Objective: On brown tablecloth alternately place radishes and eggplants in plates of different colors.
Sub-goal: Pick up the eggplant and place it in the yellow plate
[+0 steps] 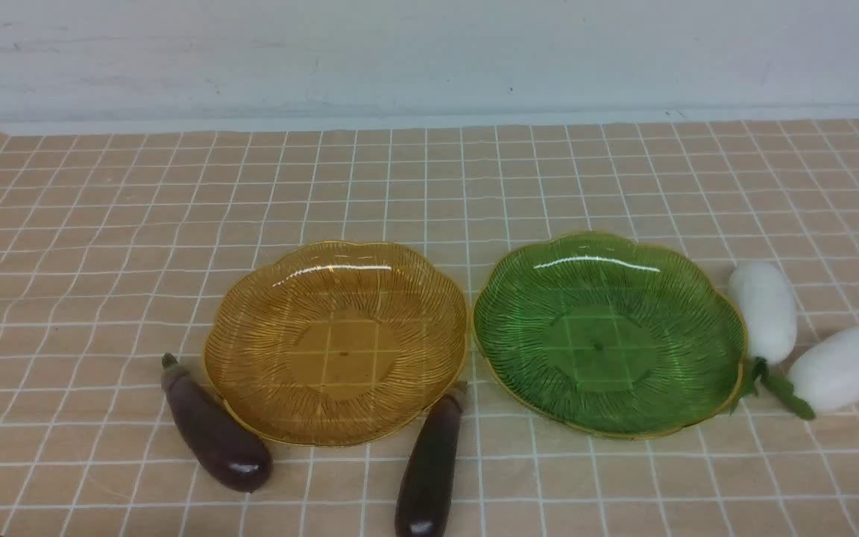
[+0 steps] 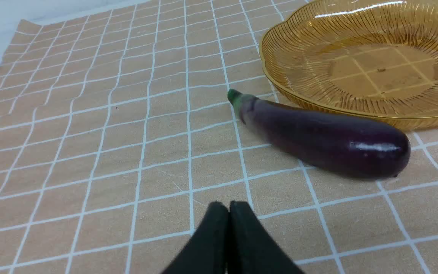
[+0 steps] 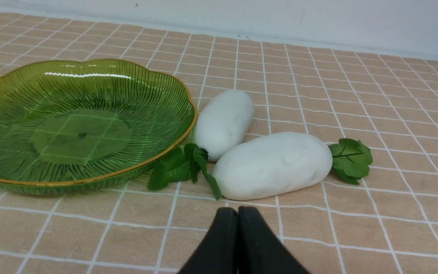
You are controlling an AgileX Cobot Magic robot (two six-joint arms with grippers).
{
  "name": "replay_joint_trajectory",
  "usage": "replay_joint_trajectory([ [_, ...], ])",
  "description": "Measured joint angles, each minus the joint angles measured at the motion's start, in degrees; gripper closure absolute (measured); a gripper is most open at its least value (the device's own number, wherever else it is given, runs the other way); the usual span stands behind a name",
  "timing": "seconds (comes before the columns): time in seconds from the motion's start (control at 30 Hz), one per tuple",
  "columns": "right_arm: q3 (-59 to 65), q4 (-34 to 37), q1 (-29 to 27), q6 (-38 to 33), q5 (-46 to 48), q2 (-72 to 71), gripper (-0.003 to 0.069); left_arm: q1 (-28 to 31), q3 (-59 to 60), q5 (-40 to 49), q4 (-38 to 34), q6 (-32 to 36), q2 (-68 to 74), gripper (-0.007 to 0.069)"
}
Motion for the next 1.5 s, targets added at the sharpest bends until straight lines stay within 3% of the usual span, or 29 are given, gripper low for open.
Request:
replay_joint_trajectory([
  [0.73, 0.0, 0.0, 0.0, 0.0, 0.0, 0.0, 0.0674, 0.0, 0.0, -1.1, -0.1, -0.4, 0.0, 0.0638],
  [0.97, 0.0, 0.0, 0.0, 0.0, 0.0, 0.0, 0.0674, 0.0, 0.1, -12.4, -18.6, -10.8, 0.0, 0.0638],
  [1.17, 0.0, 0.0, 0.0, 0.0, 0.0, 0.0, 0.0674, 0.0, 0.1, -19.2, -34.4, -13.4, 0.0, 0.0638],
  [1.5, 0.0, 0.1, 0.0, 0.0, -0.4, 0.0, 0.0674, 0.0, -0.8, -29.8, -37.7, -13.4, 0.0, 0.0638],
])
